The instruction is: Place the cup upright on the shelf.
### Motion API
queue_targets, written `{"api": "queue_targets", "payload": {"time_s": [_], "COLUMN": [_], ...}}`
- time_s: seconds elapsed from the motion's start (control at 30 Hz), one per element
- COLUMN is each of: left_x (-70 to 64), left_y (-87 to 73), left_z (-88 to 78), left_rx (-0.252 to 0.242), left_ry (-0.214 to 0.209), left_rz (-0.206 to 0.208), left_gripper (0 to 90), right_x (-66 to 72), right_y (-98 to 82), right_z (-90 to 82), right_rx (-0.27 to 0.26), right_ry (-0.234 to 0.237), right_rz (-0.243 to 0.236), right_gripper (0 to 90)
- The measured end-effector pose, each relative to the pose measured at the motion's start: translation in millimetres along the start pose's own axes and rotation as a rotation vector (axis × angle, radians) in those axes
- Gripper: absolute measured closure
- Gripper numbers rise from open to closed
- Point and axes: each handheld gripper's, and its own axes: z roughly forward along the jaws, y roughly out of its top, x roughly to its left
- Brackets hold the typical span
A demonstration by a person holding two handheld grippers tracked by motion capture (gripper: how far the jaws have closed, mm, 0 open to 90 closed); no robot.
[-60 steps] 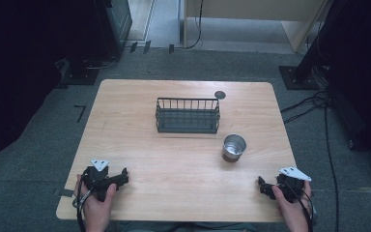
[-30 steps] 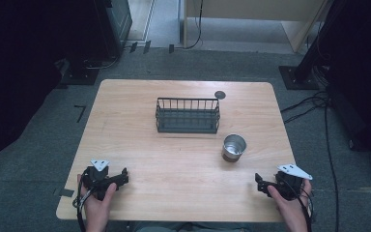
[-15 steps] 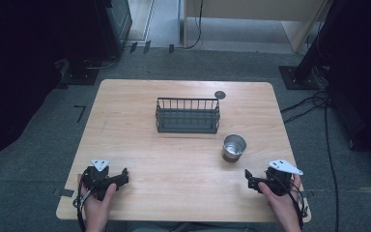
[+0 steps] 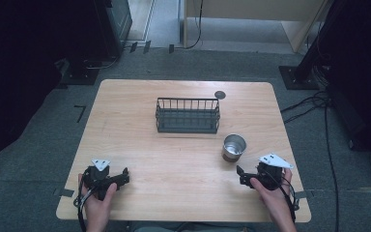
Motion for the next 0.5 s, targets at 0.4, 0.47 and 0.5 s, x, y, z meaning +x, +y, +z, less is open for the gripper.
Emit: {"api": "queue_targets", "payload": {"time_s": [0.4, 0.47, 0.5], "left_x": [-0.5, -0.5, -0.5], "left_y": [-1.0, -1.0, -1.0], "left_z": [-1.0, -1.0, -1.0], "left_rx": [0.001, 0.001, 0.001], "left_ry": [-0.006, -0.006, -0.006], "left_rz": [0.007, 0.007, 0.007], "left_gripper": [0.0, 0.0, 0.0], "right_x": [8.8, 10.5, 10.5], "right_y": [27.5, 30.9, 30.9], "right_z": [16.4, 18.6, 18.6], "right_rx": [-0.015, -0.016, -0.016], "right_ry": [0.018, 0.024, 0.024], "right_rz": [-0.024, -0.028, -0.028], "right_gripper": [0.0, 0.0, 0.0]}}
